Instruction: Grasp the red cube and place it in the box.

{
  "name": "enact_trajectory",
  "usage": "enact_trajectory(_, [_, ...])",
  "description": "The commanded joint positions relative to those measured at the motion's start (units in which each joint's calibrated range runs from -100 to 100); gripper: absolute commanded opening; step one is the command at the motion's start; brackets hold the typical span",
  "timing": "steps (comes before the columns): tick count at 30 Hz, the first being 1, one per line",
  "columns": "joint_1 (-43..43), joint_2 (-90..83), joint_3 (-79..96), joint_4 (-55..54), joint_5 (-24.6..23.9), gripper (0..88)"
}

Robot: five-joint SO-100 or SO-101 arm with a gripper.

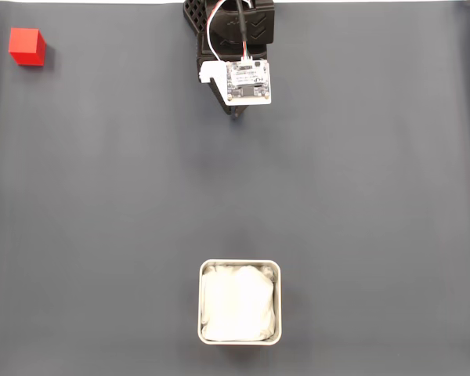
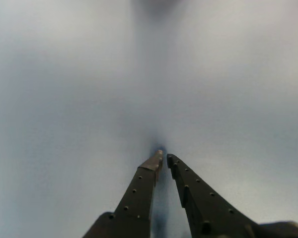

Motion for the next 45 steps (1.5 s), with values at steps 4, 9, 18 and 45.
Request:
enact_trajectory(4, [0.86,0.00,0.45,1.44,0.34,0.0])
enact_trajectory(9, [0.79,0.00,0.45,1.44,0.20,0.0])
enact_trajectory(18, [0.65,0.00,0.45,1.44,0.20,0.0])
enact_trajectory(45, [-0.20,16.55,-27.93,-10.69,1.61,0.0])
